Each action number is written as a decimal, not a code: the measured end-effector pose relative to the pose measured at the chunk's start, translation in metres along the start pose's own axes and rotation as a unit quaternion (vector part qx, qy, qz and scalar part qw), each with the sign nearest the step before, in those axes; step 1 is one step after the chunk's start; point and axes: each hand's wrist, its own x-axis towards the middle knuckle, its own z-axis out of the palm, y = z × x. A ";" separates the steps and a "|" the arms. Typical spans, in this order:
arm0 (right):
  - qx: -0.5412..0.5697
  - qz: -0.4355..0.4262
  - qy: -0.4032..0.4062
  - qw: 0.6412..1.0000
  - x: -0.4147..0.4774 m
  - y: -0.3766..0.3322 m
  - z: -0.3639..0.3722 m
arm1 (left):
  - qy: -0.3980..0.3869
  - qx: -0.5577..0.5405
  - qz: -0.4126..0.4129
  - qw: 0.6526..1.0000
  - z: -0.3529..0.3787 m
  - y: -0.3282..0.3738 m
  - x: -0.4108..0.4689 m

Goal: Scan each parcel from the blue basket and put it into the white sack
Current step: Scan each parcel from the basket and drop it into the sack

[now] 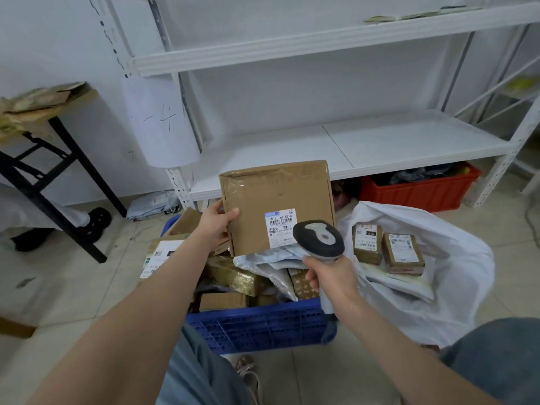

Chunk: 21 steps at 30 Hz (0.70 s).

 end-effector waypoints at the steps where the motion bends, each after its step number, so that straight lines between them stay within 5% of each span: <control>1: -0.005 -0.005 0.004 1.000 -0.003 0.002 0.002 | 0.000 0.001 0.006 1.000 0.002 0.001 0.000; 21: -0.001 0.004 -0.007 1.000 -0.024 0.003 0.004 | 0.017 0.021 0.015 1.000 0.010 0.003 0.002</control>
